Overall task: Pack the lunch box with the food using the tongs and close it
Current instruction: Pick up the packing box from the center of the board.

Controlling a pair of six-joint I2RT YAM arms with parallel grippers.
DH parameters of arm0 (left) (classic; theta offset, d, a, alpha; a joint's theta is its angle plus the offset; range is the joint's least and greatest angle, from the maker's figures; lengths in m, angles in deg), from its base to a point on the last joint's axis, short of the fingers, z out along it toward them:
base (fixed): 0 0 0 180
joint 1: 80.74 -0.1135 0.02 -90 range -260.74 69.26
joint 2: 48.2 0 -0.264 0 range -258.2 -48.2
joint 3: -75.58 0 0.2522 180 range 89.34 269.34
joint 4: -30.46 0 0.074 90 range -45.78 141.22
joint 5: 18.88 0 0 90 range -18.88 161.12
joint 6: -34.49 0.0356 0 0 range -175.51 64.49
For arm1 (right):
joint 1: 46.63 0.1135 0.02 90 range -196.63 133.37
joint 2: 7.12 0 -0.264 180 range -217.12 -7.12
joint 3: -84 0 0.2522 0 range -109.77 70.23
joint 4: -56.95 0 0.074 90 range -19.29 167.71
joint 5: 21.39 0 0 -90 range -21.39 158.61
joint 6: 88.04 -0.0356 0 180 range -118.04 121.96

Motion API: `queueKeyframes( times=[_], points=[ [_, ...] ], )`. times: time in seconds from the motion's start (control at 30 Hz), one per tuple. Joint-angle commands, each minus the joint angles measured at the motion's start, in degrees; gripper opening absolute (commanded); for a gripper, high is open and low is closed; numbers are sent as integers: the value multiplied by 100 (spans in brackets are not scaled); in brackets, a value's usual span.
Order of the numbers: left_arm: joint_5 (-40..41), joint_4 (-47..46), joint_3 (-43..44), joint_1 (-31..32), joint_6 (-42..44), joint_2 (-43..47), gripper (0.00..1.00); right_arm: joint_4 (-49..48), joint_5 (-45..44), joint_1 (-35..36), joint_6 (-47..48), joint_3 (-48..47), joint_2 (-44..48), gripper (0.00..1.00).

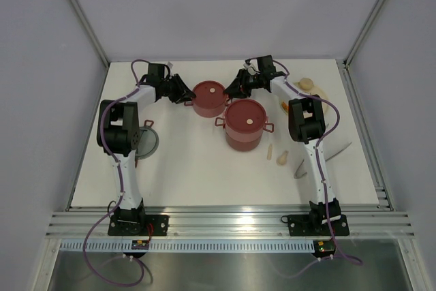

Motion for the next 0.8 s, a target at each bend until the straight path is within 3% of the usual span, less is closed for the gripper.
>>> queueKeyframes(
  times=[0.0, 0.77],
  points=[
    [-72, -160, -29, -11, 36, 543, 0, 13, -86, 34, -44, 26, 524, 0],
    [-213, 218, 278, 94, -9, 1755, 0, 39, -393, 33, -167, 78, 1912, 0]
  ],
)
